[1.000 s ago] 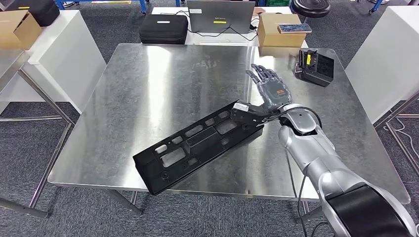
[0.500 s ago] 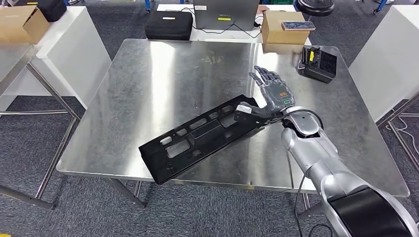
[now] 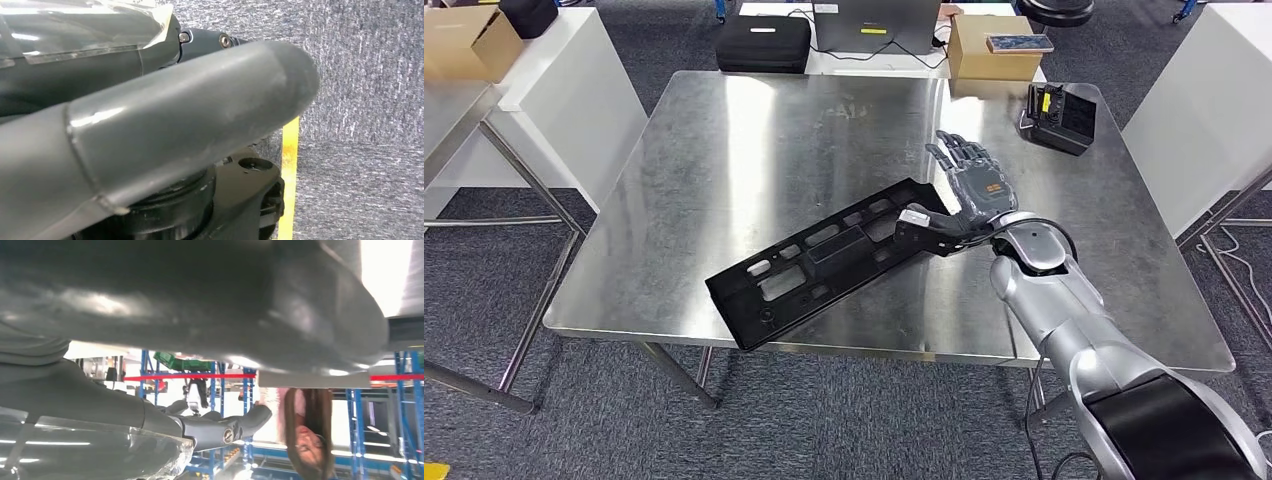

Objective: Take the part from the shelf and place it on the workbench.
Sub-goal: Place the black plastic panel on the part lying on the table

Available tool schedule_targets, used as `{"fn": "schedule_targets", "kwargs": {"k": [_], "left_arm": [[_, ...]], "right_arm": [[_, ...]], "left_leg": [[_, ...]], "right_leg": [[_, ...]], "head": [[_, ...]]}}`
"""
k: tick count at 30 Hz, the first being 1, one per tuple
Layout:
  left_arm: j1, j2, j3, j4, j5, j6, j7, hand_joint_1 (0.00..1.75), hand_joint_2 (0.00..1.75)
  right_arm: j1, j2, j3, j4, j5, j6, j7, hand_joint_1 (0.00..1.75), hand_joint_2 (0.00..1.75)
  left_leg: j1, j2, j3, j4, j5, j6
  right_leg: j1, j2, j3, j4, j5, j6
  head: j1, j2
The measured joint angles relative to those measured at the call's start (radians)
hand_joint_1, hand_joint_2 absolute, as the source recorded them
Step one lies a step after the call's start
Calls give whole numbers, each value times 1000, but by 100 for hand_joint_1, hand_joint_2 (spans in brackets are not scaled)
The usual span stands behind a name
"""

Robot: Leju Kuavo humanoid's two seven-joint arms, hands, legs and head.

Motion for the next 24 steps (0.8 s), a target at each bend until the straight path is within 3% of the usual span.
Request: {"fn": "schedule_targets", "kwargs": {"k": [2, 3, 5, 6, 7, 8, 10, 12, 13, 15, 17, 18, 20, 22, 23, 24], "left_arm": [[-1, 0, 0, 0, -1, 0, 0, 0, 0], [-1, 1, 0, 0, -2, 0, 0, 0, 0], [-2, 1, 0, 0, -2, 0, 0, 0, 0], [-2, 1, 0, 0, -2, 0, 0, 0, 0], [-2, 1, 0, 0, -2, -1, 0, 0, 0], [-2, 1, 0, 0, -2, -1, 0, 0, 0], [-2, 0, 0, 0, -2, -1, 0, 0, 0], [-3, 0, 0, 0, -2, -1, 0, 0, 0], [-3, 0, 0, 0, -2, -1, 0, 0, 0], [-4, -1, 0, 0, -2, -1, 0, 0, 0], [-3, 0, 0, 0, -2, -2, 0, 0, 0], [-3, 1, 0, 0, -2, -2, 0, 0, 0], [-3, 1, 0, 0, -2, -3, 0, 0, 0], [-3, 2, 0, 0, -2, -5, 0, 0, 0], [-3, 2, 0, 0, -2, -6, 0, 0, 0], [-3, 3, 0, 0, -3, -8, 0, 0, 0]], "right_arm": [[-1, -3, -1, 0, 0, 0, 0, 0, 0], [-1, -5, -2, 0, 0, 0, 1, 0, 0], [0, -8, -2, 1, 0, 0, 2, 0, 0], [3, -9, -3, 2, 0, 0, 2, 0, 0], [6, -10, -3, 2, 1, 0, 2, 0, 0], [9, -11, -3, 3, 1, 0, 3, 0, 0], [9, -11, -3, 3, 1, 0, 3, 0, 0], [5, -11, -3, 3, 1, 0, 3, 0, 0], [4, -11, -4, 3, 0, 0, 3, 0, 0], [5, -12, -5, 4, 0, -1, 3, 0, 0], [6, -12, -7, 4, 0, -1, 3, 0, 0], [7, -11, -7, 4, 1, -1, 3, 0, 0], [9, -9, -7, 5, 1, -1, 3, 0, 0], [14, -8, -7, 6, 2, -2, 3, 0, 0], [18, -8, -7, 7, 2, -2, 3, 0, 0], [21, -9, -7, 8, 3, -2, 3, 0, 0]], "left_leg": [[2, 3, -2, -17, 18, 14], [3, 5, -5, -26, 28, 22], [2, 7, -20, -30, 43, 32], [1, 7, -30, -29, 50, 33], [0, 7, -40, -28, 56, 34], [0, 6, -49, -25, 61, 33], [-1, 6, -64, -17, 68, 29], [-3, 6, -77, -6, 73, 22], [-4, 6, -83, 0, 76, 18], [-7, 3, -92, 5, 84, 7], [-5, 1, -105, 20, 72, -3], [-3, 1, -117, 46, 45, -9], [3, 1, -155, 152, -37, -23], [10, 1, -187, 260, -89, -34], [14, 1, -182, 273, -88, -37], [16, 1, -156, 246, -70, -38]], "right_leg": [[2, 0, -13, 13, -11, 6], [4, 0, -29, 44, -33, 4], [4, 0, -80, 170, -105, -8], [4, 0, -103, 237, -134, -9], [4, 0, -114, 279, -149, -5], [4, 0, -105, 283, -147, 2], [4, 0, -26, 173, -108, 18], [8, 1, 60, 40, -84, 18], [11, 3, 79, 6, -80, 13], [15, 5, 74, 1, -75, 2], [3, 2, 64, -1, -66, -12], [-3, 1, 59, -2, -59, -22], [-4, -1, 44, -2, -46, -35], [-3, -1, 30, -1, -34, -35], [-3, -2, 23, 0, -29, -33], [-4, -1, 17, 1, -25, -29]], "head": [[1, 0], [3, 0], [8, 0], [9, 0], [10, 0], [11, 0], [12, 0], [12, 0], [12, 0], [12, 0], [12, 0], [10, 0], [5, 0], [3, 0], [3, 0], [3, 0]]}}
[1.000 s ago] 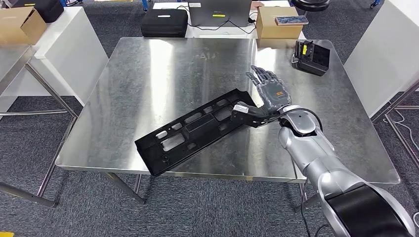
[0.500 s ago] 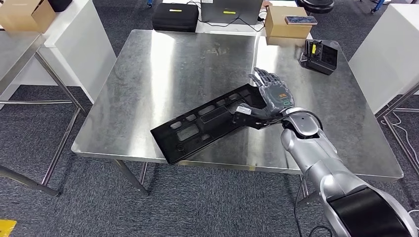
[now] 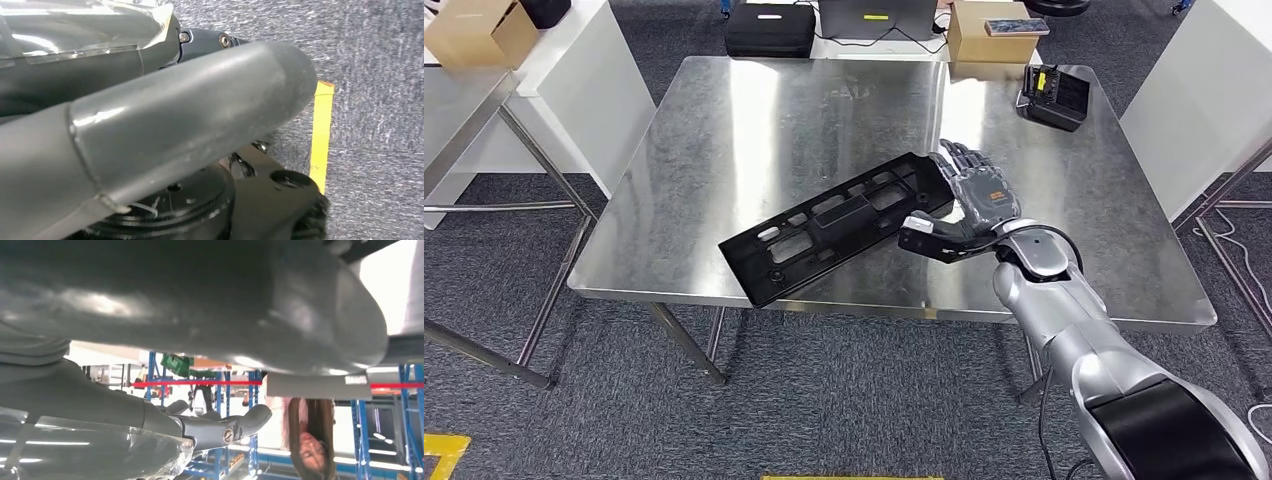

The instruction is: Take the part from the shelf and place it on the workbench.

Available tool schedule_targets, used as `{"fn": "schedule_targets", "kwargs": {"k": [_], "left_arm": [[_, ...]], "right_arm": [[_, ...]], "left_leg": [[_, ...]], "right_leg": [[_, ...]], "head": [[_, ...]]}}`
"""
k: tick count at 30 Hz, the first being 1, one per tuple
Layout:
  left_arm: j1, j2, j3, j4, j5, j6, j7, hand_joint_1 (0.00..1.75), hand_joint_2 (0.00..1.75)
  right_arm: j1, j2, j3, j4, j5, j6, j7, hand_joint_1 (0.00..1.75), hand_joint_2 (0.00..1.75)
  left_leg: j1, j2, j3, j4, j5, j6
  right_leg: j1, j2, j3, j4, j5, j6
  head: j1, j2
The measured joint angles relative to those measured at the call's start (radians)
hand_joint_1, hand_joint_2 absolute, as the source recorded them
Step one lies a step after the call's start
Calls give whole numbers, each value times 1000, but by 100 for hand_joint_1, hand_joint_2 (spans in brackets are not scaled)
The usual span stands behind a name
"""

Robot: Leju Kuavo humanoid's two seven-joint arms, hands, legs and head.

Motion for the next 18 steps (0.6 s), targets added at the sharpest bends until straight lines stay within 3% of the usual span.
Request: {"fn": "schedule_targets", "kwargs": {"k": [2, 4, 8, 9, 11, 13, 14, 15, 17, 18], "left_arm": [[-1, 1, 0, 0, -1, -2, 0, 0, 0], [-2, 1, 0, 0, -1, -3, 0, 0, 0], [-2, 1, 0, 0, -2, -4, 0, 0, 0], [-3, 1, 0, 0, -2, -5, 0, 0, 0], [-3, 0, 0, 0, -2, -7, -1, 0, 0], [-3, 0, 0, 0, -3, -9, -2, 0, 0], [-3, 0, 0, 0, -3, -10, -4, 0, 0], [-3, 0, 0, 0, -3, -11, -4, 0, 0], [-3, 0, 0, 0, -4, -11, -5, 0, 0], [-3, 0, 0, 0, -4, -11, -6, 0, 0]], "right_arm": [[2, -1, 0, 0, 1, -1, 0, 0, 0], [1, -2, -2, 0, 1, -3, 0, 0, 0], [1, -4, -5, 1, 1, -5, -2, 0, 0], [0, -6, -6, 1, 1, -5, -2, 0, 0], [0, -8, -9, 2, 1, -5, -2, 0, 0], [4, -9, -10, 3, 1, -6, -2, 0, 0], [7, -10, -10, 4, 2, -6, -2, 0, 0], [10, -10, -9, 4, 3, -6, -2, 0, 0], [11, -10, -9, 5, 4, -6, -2, 0, 0], [9, -9, -9, 4, 4, -6, -2, 0, 0]], "left_leg": [[3, 0, 93, -135, 45, 2], [-2, -2, 151, -228, 66, 11], [-9, -2, 146, -247, 85, 37], [-9, 0, 142, -252, 94, 47], [-11, 2, 126, -257, 111, 61], [-14, 2, 105, -256, 126, 67], [-15, 2, 94, -255, 134, 68], [-16, 1, 85, -254, 141, 67], [-17, 0, 70, -250, 151, 61], [-20, 0, 64, -245, 155, 58]], "right_leg": [[-1, 0, -9, 2, 7, 8], [0, 0, -13, 2, 15, 21], [2, 0, -23, 7, 21, 45], [3, 0, -36, 29, 4, 45], [3, 0, -82, 134, -61, 33], [3, 0, -127, 263, -120, 28], [3, 0, -130, 289, -131, 32], [4, 0, -110, 273, -125, 38], [5, 0, -22, 141, -91, 49], [8, 1, 21, 71, -75, 48]], "head": [[0, 0], [1, 0], [2, 0], [3, 0], [5, 0], [8, 0], [9, 0], [10, 0], [11, 0], [11, 0]]}}
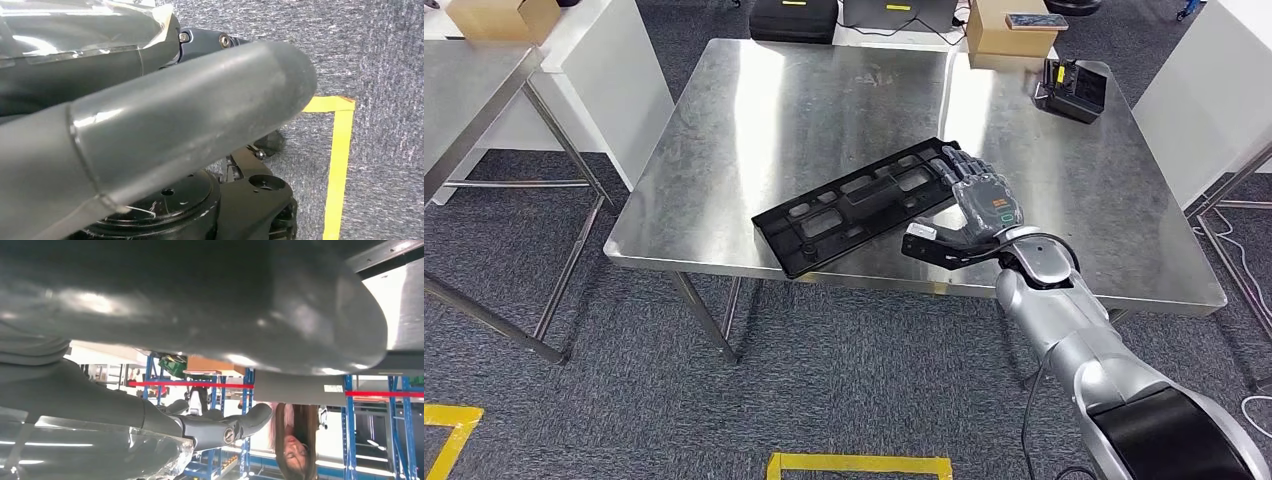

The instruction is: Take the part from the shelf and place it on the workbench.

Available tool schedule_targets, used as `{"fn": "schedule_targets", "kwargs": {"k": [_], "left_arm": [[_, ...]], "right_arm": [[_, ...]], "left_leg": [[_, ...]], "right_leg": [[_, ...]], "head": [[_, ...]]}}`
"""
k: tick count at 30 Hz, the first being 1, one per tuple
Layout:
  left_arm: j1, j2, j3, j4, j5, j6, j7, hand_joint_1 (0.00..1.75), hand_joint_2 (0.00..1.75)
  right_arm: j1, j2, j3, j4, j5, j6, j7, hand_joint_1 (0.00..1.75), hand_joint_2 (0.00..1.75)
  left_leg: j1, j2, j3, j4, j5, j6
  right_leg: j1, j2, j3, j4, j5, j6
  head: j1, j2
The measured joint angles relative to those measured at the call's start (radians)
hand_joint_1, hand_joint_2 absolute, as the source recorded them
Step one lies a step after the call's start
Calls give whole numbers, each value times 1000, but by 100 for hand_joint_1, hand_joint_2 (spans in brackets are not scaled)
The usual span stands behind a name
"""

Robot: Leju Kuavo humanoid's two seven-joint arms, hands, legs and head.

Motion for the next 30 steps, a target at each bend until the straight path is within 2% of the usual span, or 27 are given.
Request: {"fn": "schedule_targets", "kwargs": {"k": [1, 2, 3, 5, 6, 7, 9, 10, 11, 12, 13, 15, 16, 17, 20, 21, 22, 23, 25, 26, 27, 28, 30], "left_arm": [[0, 0, 0, 0, 0, 0, 0, 0, 0], [0, -1, 0, 0, -1, 0, 0, 0, 0], [0, -1, 0, 0, -1, 0, 0, 0, 0], [1, 0, 0, 0, -1, 0, 0, 0, 0], [2, 1, 0, 0, -1, 0, 0, 0, 0], [2, 1, 0, 0, -1, 0, 0, 0, 0], [2, 2, 0, 0, -1, 0, 0, 0, 0], [2, 2, 0, 0, -1, 0, 0, 0, 0], [2, 2, 0, 0, -1, 0, 0, 0, 0], [2, 2, 0, 0, -1, 0, 0, 0, 0], [2, 3, 0, 0, -1, 0, 0, 0, 0], [1, 4, 0, 0, -1, 0, 0, 0, 0], [0, 4, 0, 0, -2, 0, -1, 0, 0], [0, 4, 0, 0, -2, 0, -1, 0, 0], [0, 4, 0, 0, -4, 0, -1, 0, 0], [0, 3, 0, 0, -4, 0, -1, 0, 0], [-1, 3, 0, 0, -4, 0, -1, 0, 0], [-1, 3, 0, 0, -5, 0, -1, 0, 0], [-1, 3, 0, 0, -5, 0, -1, 0, 0], [-1, 3, 0, 0, -5, 0, -1, 0, 0], [-1, 3, 0, 0, -5, -1, -1, 0, 0], [-1, 3, 0, 0, -5, -1, -1, 0, 0], [-1, 2, 0, 0, -5, -1, -1, 0, 0]], "right_arm": [[-1, 0, 0, 0, 0, 0, 0, 0, 0], [-2, 1, 0, 0, 1, 0, 0, 0, 0], [-2, 1, 0, 0, 1, 0, 0, 0, 0], [-2, 1, 0, 0, 2, 0, 0, 0, 0], [-3, 2, 0, 1, 2, 0, 0, 0, 0], [-4, 4, 0, 1, 3, -1, 0, 0, 0], [-3, 7, 0, 1, 3, -2, 0, 0, 0], [-1, 7, 0, 1, 3, -4, 0, 0, 0], [2, 7, 0, 2, 3, -5, 0, 0, 0], [6, 7, 0, 2, 3, -8, -1, 0, 0], [8, 7, 0, 2, 4, -10, -1, 0, 0], [10, 6, 0, 1, 5, -15, -2, 0, 0], [9, 5, 0, 1, 6, -17, -2, 0, 0], [9, 5, 0, 1, 6, -20, -2, 0, 0], [9, 3, -1, 1, 9, -25, -2, 0, 0], [10, 2, -1, 1, 9, -26, -2, 0, 0], [10, 1, -2, 1, 9, -26, -2, 0, 0], [11, -1, -2, 1, 9, -27, -2, 0, 0], [16, -3, -3, 2, 8, -27, -2, 0, 0], [20, -4, -3, 2, 8, -28, -2, 0, 0], [23, -5, -3, 2, 8, -28, -2, 0, 0], [25, -5, -3, 2, 8, -28, -2, 0, 0], [24, -5, -4, 1, 8, -29, -3, 0, 0]], "left_leg": [[-2, 0, -6, 4, 4, -5], [-3, 0, -10, 7, 9, -10], [-4, 0, -14, 8, 14, -16], [-2, -1, -22, 12, 16, -27], [1, -1, -31, 27, -1, -33], [4, -2, -46, 63, -32, -40], [11, -1, -91, 186, -118, -53], [14, -1, -110, 246, -149, -58], [17, -1, -114, 278, -162, -62], [19, -1, -99, 272, -158, -64], [21, 0, -62, 227, -139, -65], [23, -1, 34, 88, -98, -61], [21, -2, 65, 38, -87, -56], [18, -3, 79, 12, -83, -50], [8, -3, 70, 2, -65, -22], [8, -1, 67, -3, -54, -11], [8, 1, 62, -9, -44, -1], [8, 2, 54, -12, -36, 6], [5, 1, 34, -12, -21, 14], [3, 1, 24, -12, -13, 14], [1, 1, 14, -11, -6, 14], [-1, 0, 6, -11, 1, 13], [-4, 0, -5, -10, 12, 7]], "right_leg": [[3, 0, 27, -47, 11, -4], [6, 1, 37, -70, 17, -11], [9, 1, 35, -71, 21, -18], [1, 1, 27, -72, 34, -32], [-4, 0, 22, -73, 42, -40], [-9, -1, 16, -74, 50, -46], [-10, -2, -1, -74, 65, -54], [-9, -2, -10, -73, 71, -53], [-9, -2, -19, -73, 78, -51], [-10, -2, -27, -72, 84, -48], [-11, -2, -33, -72, 90, -44], [-10, -2, -42, -71, 99, -35], [-8, -2, -44, -70, 103, -29], [-6, -2, -47, -70, 108, -22], [-4, -2, -56, -73, 119, 1], [-4, -2, -66, -61, 108, 3], [-4, -2, -82, -28, 85, -1], [-5, -2, -106, 28, 51, -7], [-4, -1, -157, 169, -18, -15], [-4, -1, -168, 214, -38, -13], [-3, -1, -159, 219, -42, -8], [-2, -1, -127, 181, -33, -3], [1, -1, -26, 30, -2, 0]], "head": [[0, 0], [0, 0], [0, 0], [0, 0], [-1, 0], [-3, 0], [-8, 0], [-9, 0], [-9, 0], [-9, 0], [-9, 0], [-9, 0], [-8, 0], [-7, 0], [-4, 0], [-3, 0], [-2, 0], [0, 0], [2, 0], [3, 0], [3, 0], [4, 0], [5, 0]]}}
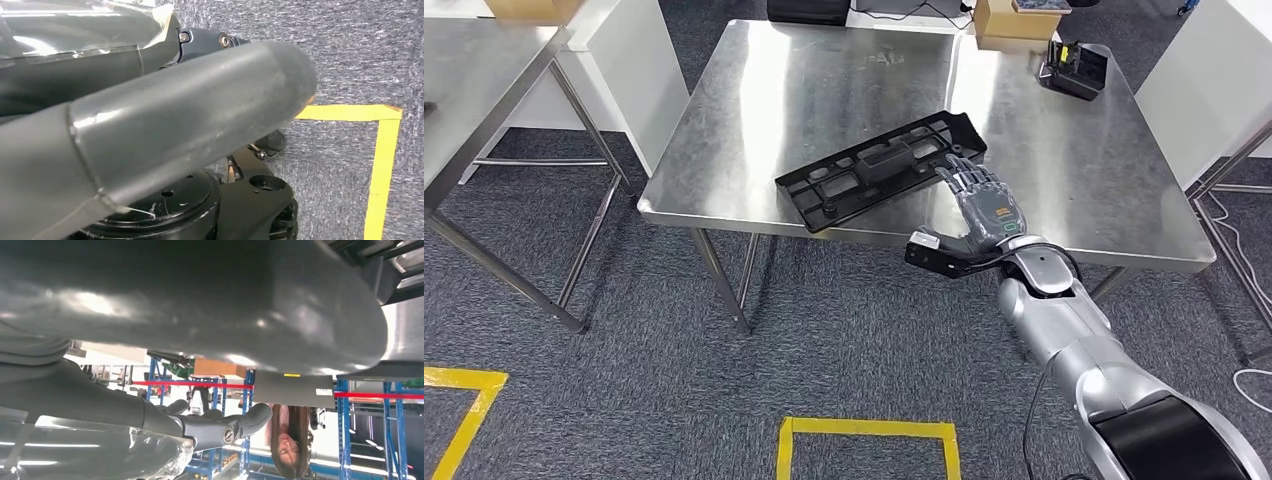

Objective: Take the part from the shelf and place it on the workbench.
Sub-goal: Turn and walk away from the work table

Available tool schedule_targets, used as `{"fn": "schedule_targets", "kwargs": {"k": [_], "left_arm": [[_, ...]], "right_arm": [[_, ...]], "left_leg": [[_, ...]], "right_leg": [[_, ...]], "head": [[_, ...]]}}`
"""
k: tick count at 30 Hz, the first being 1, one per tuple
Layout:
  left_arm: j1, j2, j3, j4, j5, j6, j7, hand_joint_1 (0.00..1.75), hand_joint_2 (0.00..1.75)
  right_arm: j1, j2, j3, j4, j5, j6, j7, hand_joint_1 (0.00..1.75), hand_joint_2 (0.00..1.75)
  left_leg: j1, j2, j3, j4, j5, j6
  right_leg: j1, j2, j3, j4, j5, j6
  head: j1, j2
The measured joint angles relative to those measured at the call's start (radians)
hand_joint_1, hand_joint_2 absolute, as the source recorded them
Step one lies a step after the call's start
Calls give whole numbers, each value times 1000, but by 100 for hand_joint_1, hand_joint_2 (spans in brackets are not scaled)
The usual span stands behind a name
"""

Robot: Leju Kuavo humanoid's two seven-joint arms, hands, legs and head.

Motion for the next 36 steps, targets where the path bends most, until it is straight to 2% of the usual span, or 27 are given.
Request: {"fn": "schedule_targets", "kwargs": {"k": [1, 2, 3, 4, 5, 6, 7, 9, 10, 11, 12, 13, 15, 17, 18, 20, 22, 23, 25, 27, 29, 30, 31, 32, 34, 35, 36], "left_arm": [[0, 0, 0, 0, 0, 0, 0, 0, 0], [0, -1, 0, 0, 0, 0, 0, 0, 0], [0, -1, 0, 0, 0, 0, 0, 0, 0], [0, -1, 0, 0, 0, 0, -1, 0, 0], [1, -1, 0, 0, -1, 0, -3, 0, 0], [1, 0, 0, 0, -1, 0, -5, 0, 0], [1, 0, 0, 0, -2, 1, -8, 0, 0], [1, 1, 0, 0, -3, 2, -11, 0, 0], [1, 1, 0, 0, -3, 2, -12, 0, 0], [1, 1, 0, 0, -4, 2, -12, 0, 0], [2, 1, 0, 0, -4, 2, -12, 0, 0], [2, 1, 0, 0, -4, 2, -12, 0, 0], [2, 2, 0, 0, -4, 2, -12, 0, 0], [1, 2, 0, 0, -5, 2, -13, 0, 0], [2, 2, 0, 0, -5, 2, -13, 0, 0], [2, 2, 0, 0, -6, 3, -14, 0, 0], [2, 2, 0, 0, -6, 3, -15, 0, 0], [2, 2, 0, 0, -6, 3, -15, 0, 0], [2, 1, 0, 0, -6, 3, -15, 0, 0], [2, 0, 0, 0, -6, 3, -15, 0, 0], [2, -1, 0, 0, -6, 3, -15, 0, 0], [2, -1, 0, 0, -6, 3, -15, 0, 0], [2, -1, 0, 0, -6, 3, -15, 0, 0], [2, -1, 0, 0, -6, 3, -15, 0, 0], [2, -2, 0, 0, -6, 2, -14, 0, 0], [2, -3, 0, 0, -6, 2, -14, 0, 0], [2, -4, 0, 0, -6, 2, -14, 0, 0]], "right_arm": [[-2, 0, 0, -1, 0, -1, -1, 0, 0], [-3, 0, -1, -1, 0, -1, -1, 0, 0], [-3, 1, -1, -2, 1, -1, -1, 0, 0], [-2, 1, -2, -2, 1, -2, -1, 0, 44], [-2, 1, -2, -2, 2, -2, -1, 0, 87], [-2, 1, -2, -2, 3, -3, -1, 0, 131], [-2, 2, -2, -2, 4, -4, -1, 0, 175], [-2, 3, -2, -2, 3, -4, -2, 0, 175], [0, 4, -2, -2, 0, -4, -4, 0, 175], [3, 4, -3, -2, -3, -3, -7, 0, 175], [6, 4, -4, -2, -7, -2, -10, 0, 131], [9, 4, -4, -2, -11, -2, -13, 0, 87], [12, 4, -7, -3, -19, -1, -17, 0, 0], [11, 4, -11, -4, -24, -1, -19, 0, 0], [10, 4, -14, -5, -25, -1, -20, 0, 0], [11, 5, -19, -5, -27, -1, -21, 0, 0], [11, 6, -22, -5, -29, -1, -22, 0, 0], [11, 7, -23, -6, -30, -1, -22, 0, 0], [11, 5, -26, -7, -31, -1, -22, 0, 0], [11, 3, -29, -8, -31, -1, -22, 0, 0], [17, 2, -30, -8, -32, -1, -21, 0, 0], [22, 0, -30, -8, -31, -2, -20, 0, 0], [26, -1, -30, -8, -31, -2, -20, 0, 0], [28, -3, -30, -8, -31, -2, -20, 0, 0], [27, -4, -30, -9, -30, -3, -20, 0, 0], [25, -4, -30, -10, -30, -3, -20, 0, 0], [23, -3, -30, -10, -30, -3, -20, 0, 0]], "left_leg": [[-2, 0, -4, 1, 6, -4], [-4, 0, -8, 2, 11, -9], [-5, 1, -10, 2, 18, -14], [-5, 1, -12, 1, 23, -19], [-3, 0, -17, 2, 25, -23], [-2, 0, -23, 11, 16, -29], [1, -1, -36, 37, -8, -35], [8, -1, -80, 149, -89, -50], [12, -1, -104, 217, -128, -57], [16, -1, -118, 267, -150, -63], [20, 0, -114, 281, -154, -67], [24, 0, -89, 256, -141, -69], [29, 0, 1, 124, -93, -70], [28, -1, 61, 23, -70, -65], [26, -1, 67, 7, -72, -61], [17, -1, 62, 7, -69, -53], [7, -1, 55, 12, -67, -41], [5, -1, 54, 11, -64, -33], [10, 4, 55, -1, -54, -17], [14, 13, 56, -9, -46, -4], [13, 21, 54, -10, -44, -1], [12, 26, 53, -9, -44, -1], [11, 31, 53, -9, -44, -1], [10, 36, 53, -8, -44, -1], [9, 50, 54, -6, -46, -4], [6, 57, 54, -4, -47, -8], [3, 63, 53, -2, -49, -12]], "right_leg": [[4, 0, 38, -63, 14, -3], [9, 0, 61, -101, 23, -9], [13, 1, 65, -113, 28, -15], [15, 1, 63, -112, 34, -21], [8, 0, 60, -113, 40, -27], [1, -1, 57, -115, 47, -36], [-6, -2, 52, -118, 54, -44], [-10, -3, 39, -119, 66, -56], [-9, -3, 31, -119, 71, -57], [-8, -3, 24, -118, 77, -56], [-9, -3, 18, -117, 81, -53], [-10, -3, 14, -117, 85, -51], [-11, -3, 9, -115, 90, -45], [-6, -3, 3, -110, 93, -38], [0, -3, 0, -108, 93, -36], [4, -3, -6, -108, 98, -26], [-3, -3, -7, -115, 106, -13], [-5, -3, -8, -120, 110, -6], [-5, -2, -18, -107, 101, -1], [-5, -1, -60, -21, 56, -7], [-5, -1, -124, 123, -1, -12], [-4, 0, -144, 172, -16, -10], [-4, -1, -146, 183, -16, -5], [-3, -2, -126, 149, 0, 2], [-2, -28, -46, -3, 50, 10], [3, -40, -14, -67, 69, 8], [6, -48, 5, -105, 80, 1]], "head": [[-1, 0], [-1, 0], [-1, 0], [-1, 0], [-1, 0], [-1, 0], [-3, 0], [-8, 0], [-9, 0], [-9, 0], [-10, 0], [-10, 0], [-10, 0], [-10, 0], [-8, 0], [-7, 0], [-7, 0], [-8, 0], [-7, 0], [-3, 0], [0, 0], [1, 0], [1, 0], [2, 0], [3, 0], [3, 0], [3, 0]]}}
